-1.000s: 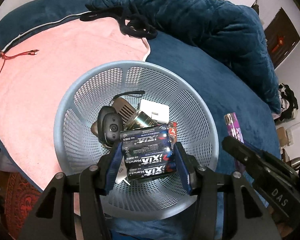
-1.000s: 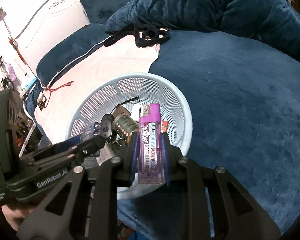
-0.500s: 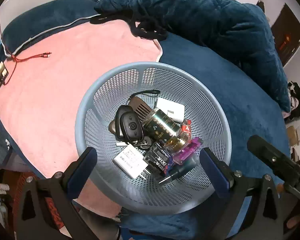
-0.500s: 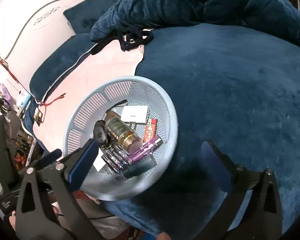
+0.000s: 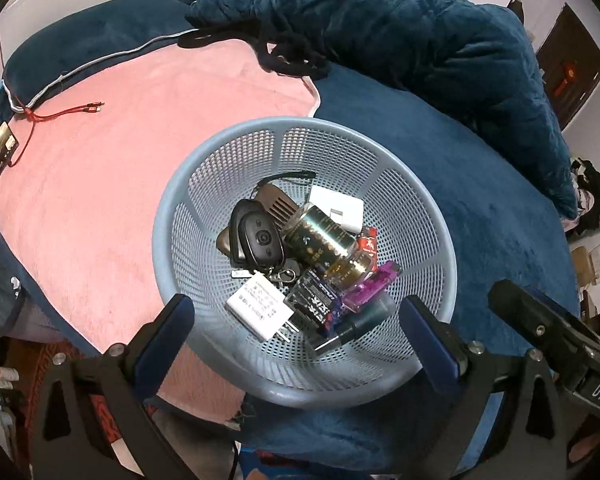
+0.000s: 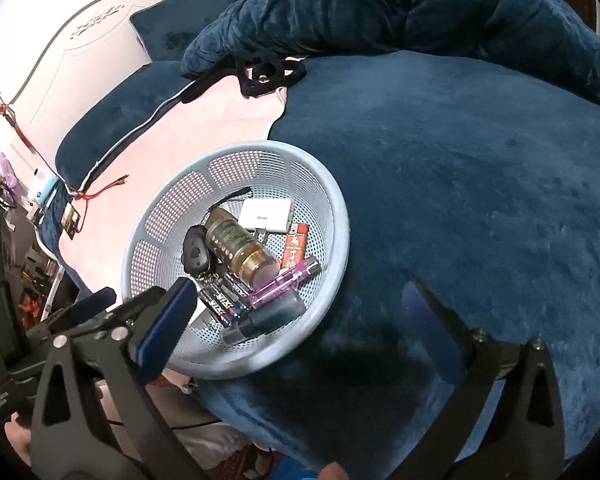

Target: Organize rigid objects

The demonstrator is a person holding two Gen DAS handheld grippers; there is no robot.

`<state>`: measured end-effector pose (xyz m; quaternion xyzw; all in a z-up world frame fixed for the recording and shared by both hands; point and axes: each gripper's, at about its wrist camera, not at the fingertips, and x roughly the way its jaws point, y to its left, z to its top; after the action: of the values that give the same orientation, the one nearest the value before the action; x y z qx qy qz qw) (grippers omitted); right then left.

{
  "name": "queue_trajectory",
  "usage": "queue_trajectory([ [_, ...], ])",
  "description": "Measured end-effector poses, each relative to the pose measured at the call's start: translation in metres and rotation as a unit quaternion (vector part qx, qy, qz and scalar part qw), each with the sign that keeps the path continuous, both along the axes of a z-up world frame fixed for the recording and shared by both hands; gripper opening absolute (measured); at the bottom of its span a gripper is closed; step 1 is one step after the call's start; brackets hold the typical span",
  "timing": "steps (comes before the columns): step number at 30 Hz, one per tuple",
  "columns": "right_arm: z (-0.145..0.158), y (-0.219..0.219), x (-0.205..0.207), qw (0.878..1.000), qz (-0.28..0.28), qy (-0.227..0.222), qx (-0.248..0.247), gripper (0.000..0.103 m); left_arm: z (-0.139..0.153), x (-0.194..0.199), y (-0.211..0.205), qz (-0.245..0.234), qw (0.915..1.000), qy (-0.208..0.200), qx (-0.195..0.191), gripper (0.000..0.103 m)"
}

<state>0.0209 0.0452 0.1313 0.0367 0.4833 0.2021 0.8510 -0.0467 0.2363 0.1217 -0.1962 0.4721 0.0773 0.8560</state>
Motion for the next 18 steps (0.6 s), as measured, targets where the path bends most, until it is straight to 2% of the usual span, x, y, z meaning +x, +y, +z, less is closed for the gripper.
queue_trajectory([
  [9, -0.003, -0.006, -0.01, 1.0, -0.003, 0.002, 0.001, 0.103, 0.0, -0.009, -0.009, 0.009, 0.9997, 0.003, 0.022, 0.102],
  [18, 0.0, -0.015, -0.021, 1.0, -0.003, -0.011, -0.001, 0.103, 0.005, -0.014, -0.019, 0.007, 0.9998, -0.006, 0.018, 0.102],
])
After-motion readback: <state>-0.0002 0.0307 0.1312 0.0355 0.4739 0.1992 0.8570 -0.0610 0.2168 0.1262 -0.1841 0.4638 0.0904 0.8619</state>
